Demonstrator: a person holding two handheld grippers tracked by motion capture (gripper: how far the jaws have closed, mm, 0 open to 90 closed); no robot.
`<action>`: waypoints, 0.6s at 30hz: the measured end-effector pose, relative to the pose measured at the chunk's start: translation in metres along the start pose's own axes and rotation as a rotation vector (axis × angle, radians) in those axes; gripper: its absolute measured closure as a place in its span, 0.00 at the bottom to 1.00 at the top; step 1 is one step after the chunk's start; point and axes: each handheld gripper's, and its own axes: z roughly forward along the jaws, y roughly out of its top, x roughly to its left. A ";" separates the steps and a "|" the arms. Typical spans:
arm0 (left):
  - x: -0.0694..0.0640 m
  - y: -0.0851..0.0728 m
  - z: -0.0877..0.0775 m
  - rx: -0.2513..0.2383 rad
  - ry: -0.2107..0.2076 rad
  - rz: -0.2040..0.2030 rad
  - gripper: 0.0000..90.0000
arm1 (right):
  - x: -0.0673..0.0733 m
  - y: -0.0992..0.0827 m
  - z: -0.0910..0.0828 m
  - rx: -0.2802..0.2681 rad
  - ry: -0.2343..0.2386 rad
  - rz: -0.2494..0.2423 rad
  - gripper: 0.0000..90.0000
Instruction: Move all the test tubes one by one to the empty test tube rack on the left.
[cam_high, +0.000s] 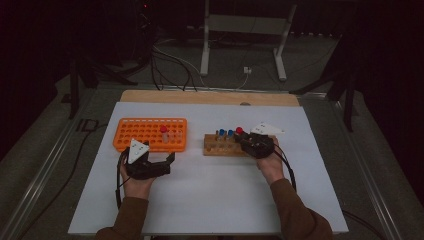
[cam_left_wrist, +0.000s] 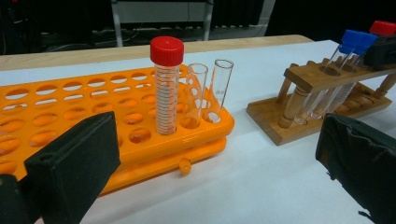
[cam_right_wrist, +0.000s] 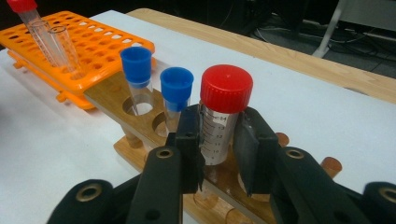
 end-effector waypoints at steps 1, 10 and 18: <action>0.000 0.000 0.000 -0.001 0.001 0.000 0.01 | 0.000 0.000 0.000 -0.001 0.001 0.001 0.81; -0.001 -0.001 0.001 0.003 -0.004 0.003 0.01 | 0.002 -0.001 0.003 -0.004 0.004 -0.001 0.81; -0.001 -0.001 0.001 0.007 -0.003 0.003 0.01 | 0.004 0.000 0.001 -0.014 0.003 -0.007 0.82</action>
